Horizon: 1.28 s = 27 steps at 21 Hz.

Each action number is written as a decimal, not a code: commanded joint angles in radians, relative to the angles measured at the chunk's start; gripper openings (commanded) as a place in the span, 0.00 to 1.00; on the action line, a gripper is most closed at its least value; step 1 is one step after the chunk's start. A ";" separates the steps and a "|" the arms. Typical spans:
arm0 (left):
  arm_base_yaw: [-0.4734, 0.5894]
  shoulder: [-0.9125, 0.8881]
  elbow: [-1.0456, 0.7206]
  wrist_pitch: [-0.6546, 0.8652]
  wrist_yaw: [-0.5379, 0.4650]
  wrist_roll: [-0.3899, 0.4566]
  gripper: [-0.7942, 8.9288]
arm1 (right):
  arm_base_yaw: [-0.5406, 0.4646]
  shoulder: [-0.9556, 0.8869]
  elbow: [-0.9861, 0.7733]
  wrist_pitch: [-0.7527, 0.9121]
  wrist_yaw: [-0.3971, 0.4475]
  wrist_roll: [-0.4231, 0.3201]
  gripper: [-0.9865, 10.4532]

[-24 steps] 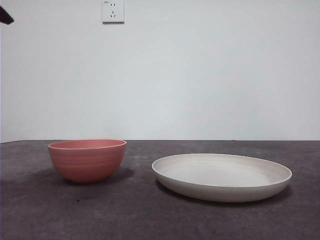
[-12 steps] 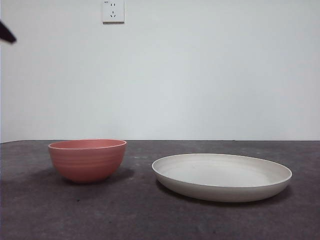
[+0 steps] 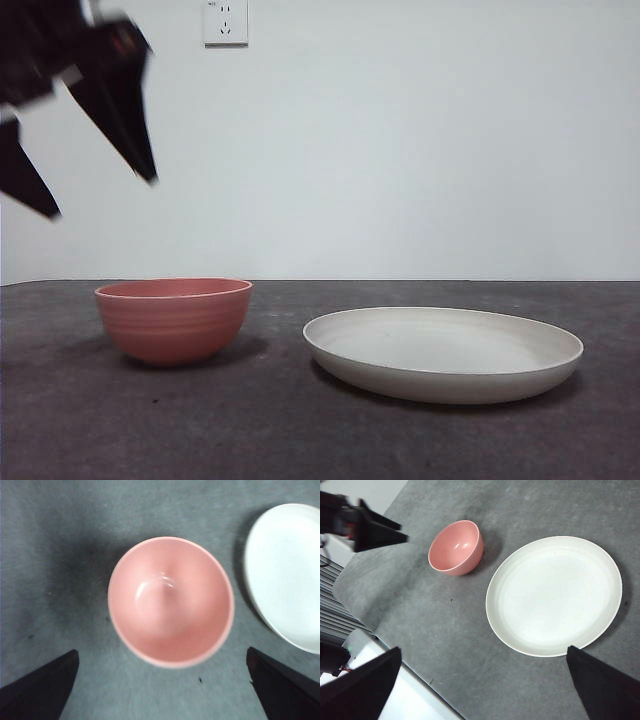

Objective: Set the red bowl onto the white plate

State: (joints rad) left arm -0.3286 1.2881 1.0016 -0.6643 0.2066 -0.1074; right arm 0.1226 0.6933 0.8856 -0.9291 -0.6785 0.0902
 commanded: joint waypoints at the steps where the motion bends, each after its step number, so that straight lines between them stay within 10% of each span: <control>1: 0.002 0.086 0.020 0.055 -0.008 -0.024 0.75 | 0.002 0.004 0.017 0.007 -0.003 0.000 0.63; 9: 0.018 0.313 0.021 0.124 -0.084 -0.035 0.74 | 0.002 0.004 0.017 0.006 -0.003 0.003 0.63; 20: 0.021 0.327 0.021 0.171 -0.084 -0.040 0.10 | 0.002 0.004 0.017 0.007 -0.003 0.003 0.63; 27: -0.001 0.327 0.090 0.054 -0.130 -0.036 0.10 | 0.002 0.004 0.017 0.007 -0.003 0.003 0.63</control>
State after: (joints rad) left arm -0.3210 1.6009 1.0653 -0.6205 0.0746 -0.1452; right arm 0.1226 0.6933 0.8856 -0.9291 -0.6785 0.0929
